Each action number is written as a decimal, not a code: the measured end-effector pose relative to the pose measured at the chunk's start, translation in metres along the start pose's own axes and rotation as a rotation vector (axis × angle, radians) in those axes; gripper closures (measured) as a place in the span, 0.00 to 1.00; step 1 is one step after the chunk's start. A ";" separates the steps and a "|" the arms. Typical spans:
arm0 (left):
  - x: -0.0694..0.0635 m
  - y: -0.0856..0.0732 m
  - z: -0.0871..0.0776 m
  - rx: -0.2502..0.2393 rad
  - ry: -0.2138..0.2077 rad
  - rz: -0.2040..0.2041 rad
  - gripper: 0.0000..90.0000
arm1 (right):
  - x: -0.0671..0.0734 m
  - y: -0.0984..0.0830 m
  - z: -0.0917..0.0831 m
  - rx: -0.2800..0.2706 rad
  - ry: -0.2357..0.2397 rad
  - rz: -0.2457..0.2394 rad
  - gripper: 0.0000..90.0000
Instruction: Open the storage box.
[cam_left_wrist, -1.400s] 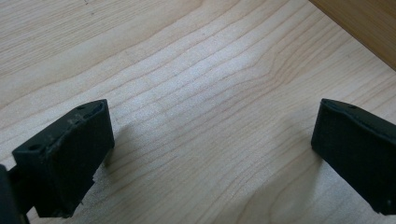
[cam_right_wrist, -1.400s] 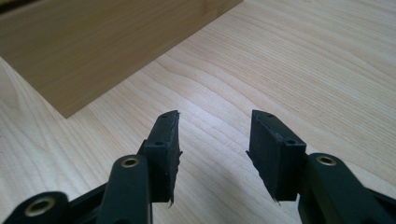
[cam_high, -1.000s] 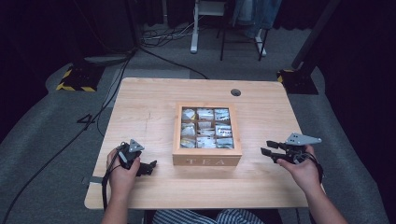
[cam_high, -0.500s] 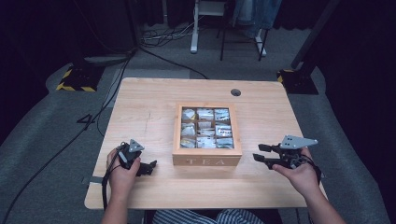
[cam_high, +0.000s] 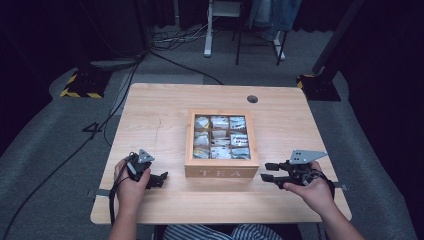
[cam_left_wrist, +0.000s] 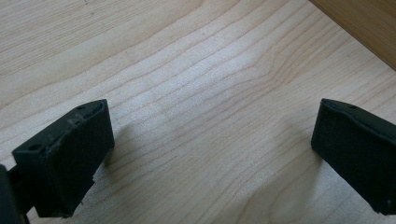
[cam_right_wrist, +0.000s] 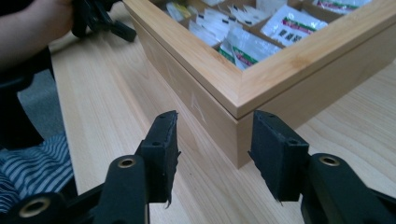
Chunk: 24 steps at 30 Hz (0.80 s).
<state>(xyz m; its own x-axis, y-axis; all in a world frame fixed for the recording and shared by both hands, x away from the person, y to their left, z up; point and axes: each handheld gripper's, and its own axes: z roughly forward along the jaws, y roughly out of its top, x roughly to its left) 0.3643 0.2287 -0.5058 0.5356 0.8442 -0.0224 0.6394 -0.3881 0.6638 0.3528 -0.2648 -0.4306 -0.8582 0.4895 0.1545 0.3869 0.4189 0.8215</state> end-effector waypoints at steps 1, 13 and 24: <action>0.000 0.000 0.000 0.000 0.000 0.000 0.00 | 0.000 0.000 0.000 0.000 0.000 0.000 0.58; 0.000 0.000 0.000 0.000 0.000 0.000 0.00 | -0.006 -0.006 0.018 0.022 -0.048 -0.011 0.81; 0.000 0.000 0.000 0.000 0.000 0.000 0.00 | -0.006 -0.008 0.027 0.010 -0.082 -0.030 0.89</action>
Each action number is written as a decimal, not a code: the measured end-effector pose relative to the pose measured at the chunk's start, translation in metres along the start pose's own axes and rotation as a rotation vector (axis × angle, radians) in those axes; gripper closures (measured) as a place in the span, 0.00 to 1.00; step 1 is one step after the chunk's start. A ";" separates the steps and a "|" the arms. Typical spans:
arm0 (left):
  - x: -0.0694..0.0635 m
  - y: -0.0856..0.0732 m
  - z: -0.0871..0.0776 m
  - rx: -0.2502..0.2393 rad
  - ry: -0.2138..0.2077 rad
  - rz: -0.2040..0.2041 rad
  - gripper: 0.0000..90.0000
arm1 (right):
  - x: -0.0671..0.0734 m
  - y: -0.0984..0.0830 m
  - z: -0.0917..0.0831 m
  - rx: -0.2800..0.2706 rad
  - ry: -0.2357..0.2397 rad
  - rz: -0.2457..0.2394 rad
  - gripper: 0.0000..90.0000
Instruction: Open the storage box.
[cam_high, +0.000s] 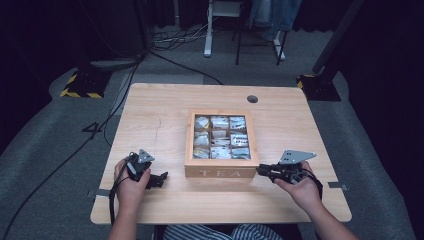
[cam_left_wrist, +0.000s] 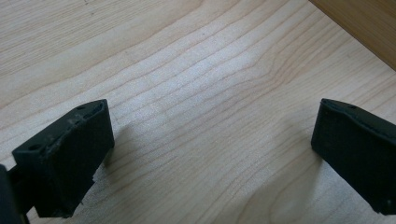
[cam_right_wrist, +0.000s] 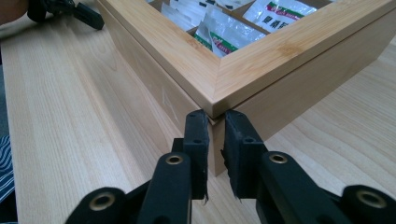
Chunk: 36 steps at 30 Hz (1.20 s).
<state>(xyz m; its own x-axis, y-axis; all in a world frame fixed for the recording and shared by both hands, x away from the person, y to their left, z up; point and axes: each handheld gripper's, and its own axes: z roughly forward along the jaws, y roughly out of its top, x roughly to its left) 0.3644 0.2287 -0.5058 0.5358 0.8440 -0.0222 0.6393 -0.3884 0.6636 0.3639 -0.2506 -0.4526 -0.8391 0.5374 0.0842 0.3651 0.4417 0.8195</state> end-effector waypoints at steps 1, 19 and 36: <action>0.000 0.000 0.000 0.000 0.000 0.000 0.00 | 0.000 0.000 0.000 0.000 0.000 0.000 0.89; 0.000 0.000 0.000 -0.001 0.000 0.000 0.00 | 0.003 0.010 -0.008 -0.041 -0.012 0.005 1.00; 0.000 0.000 0.000 0.001 -0.002 -0.002 0.00 | -0.009 0.053 -0.018 -0.125 0.027 0.014 1.00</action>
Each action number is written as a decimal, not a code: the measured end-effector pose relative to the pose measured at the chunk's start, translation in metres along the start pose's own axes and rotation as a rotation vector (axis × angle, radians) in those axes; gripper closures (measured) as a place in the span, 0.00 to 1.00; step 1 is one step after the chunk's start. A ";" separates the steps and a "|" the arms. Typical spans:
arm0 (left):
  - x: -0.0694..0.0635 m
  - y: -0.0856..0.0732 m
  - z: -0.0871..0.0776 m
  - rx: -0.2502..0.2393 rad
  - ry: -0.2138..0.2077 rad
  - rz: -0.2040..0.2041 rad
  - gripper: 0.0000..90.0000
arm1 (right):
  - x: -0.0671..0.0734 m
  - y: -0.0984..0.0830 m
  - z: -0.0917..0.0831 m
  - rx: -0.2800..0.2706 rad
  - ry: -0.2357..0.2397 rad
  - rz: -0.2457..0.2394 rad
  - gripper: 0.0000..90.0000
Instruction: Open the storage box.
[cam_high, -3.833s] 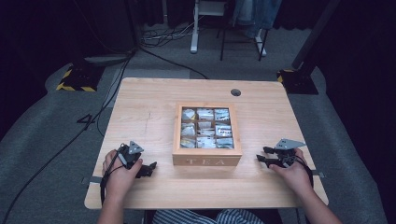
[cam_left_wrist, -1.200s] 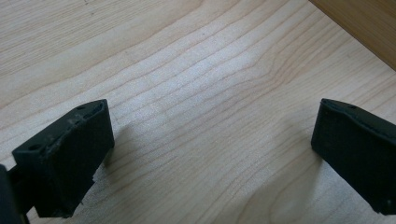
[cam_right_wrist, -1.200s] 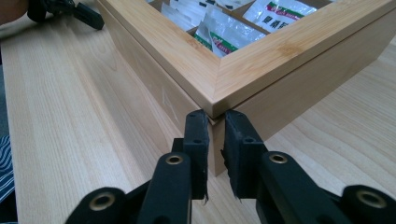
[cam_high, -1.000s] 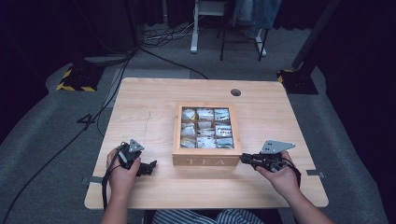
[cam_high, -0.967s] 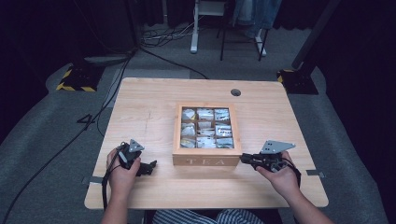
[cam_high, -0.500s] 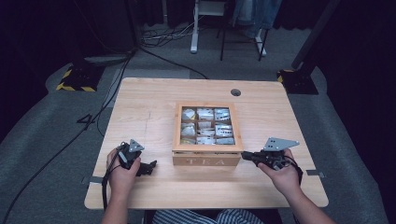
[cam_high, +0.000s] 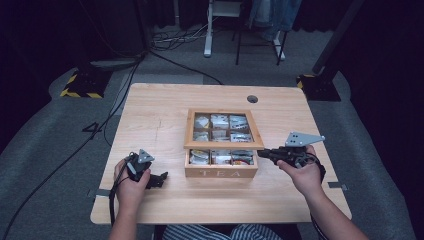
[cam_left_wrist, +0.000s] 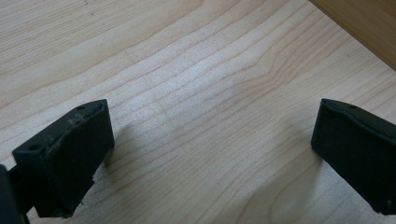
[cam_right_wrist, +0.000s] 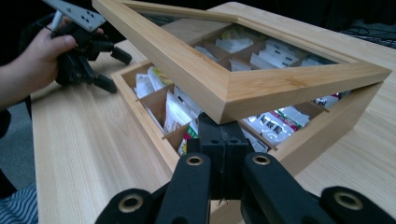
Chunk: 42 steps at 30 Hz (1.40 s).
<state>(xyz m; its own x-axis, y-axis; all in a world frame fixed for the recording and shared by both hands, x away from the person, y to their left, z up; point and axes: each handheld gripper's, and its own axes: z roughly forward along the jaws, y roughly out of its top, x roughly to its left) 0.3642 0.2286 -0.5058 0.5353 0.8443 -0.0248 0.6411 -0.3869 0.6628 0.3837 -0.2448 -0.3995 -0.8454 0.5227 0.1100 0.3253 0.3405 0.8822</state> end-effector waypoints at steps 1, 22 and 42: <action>0.000 0.000 0.000 0.000 0.000 0.000 0.00 | 0.000 0.000 0.000 0.000 0.000 0.000 1.00; -0.003 0.003 0.003 -0.002 0.011 -0.012 0.00 | -0.015 0.032 0.007 -0.131 -0.001 0.002 1.00; -0.007 -0.001 -0.001 -0.003 0.034 -0.036 0.01 | -0.030 0.044 0.018 -0.154 -0.039 -0.009 1.00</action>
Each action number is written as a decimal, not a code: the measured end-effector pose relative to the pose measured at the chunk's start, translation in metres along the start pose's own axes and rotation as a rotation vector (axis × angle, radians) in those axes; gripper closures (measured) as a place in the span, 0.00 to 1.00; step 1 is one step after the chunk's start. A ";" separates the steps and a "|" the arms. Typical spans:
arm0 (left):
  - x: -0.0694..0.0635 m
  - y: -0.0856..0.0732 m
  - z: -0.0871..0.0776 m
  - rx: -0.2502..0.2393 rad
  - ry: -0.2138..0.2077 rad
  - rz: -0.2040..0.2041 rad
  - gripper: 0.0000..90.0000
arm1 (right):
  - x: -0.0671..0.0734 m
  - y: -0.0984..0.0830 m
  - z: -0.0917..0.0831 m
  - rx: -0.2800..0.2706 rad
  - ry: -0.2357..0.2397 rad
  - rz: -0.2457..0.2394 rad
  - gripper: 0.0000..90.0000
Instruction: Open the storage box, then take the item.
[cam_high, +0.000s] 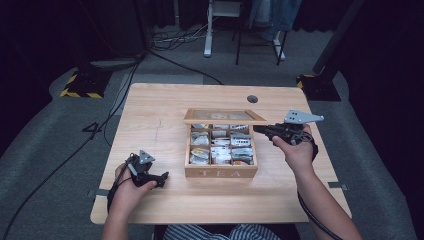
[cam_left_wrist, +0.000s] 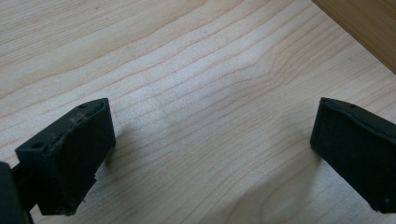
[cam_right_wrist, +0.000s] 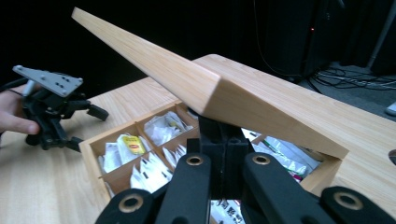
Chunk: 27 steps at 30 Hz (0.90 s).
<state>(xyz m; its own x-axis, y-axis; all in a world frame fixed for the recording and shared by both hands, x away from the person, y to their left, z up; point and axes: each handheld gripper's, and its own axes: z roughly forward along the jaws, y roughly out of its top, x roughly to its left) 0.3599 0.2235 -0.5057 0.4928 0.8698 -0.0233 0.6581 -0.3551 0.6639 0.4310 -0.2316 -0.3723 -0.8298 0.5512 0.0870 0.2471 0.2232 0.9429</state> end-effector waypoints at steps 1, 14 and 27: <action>0.000 0.000 0.000 0.000 0.000 0.000 0.01 | -0.001 0.000 0.001 0.002 -0.001 -0.001 1.00; -0.005 0.001 -0.007 -0.004 -0.025 0.022 0.20 | -0.002 -0.002 -0.003 -0.014 -0.010 0.002 1.00; -0.016 0.010 -0.027 -0.025 -0.077 -0.016 0.29 | -0.004 -0.005 0.001 0.005 0.029 -0.022 1.00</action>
<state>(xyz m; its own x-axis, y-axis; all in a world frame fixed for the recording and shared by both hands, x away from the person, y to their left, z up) 0.3431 0.2149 -0.4786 0.5252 0.8462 -0.0903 0.6523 -0.3322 0.6813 0.4338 -0.2344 -0.3779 -0.8491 0.5228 0.0753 0.2310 0.2392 0.9431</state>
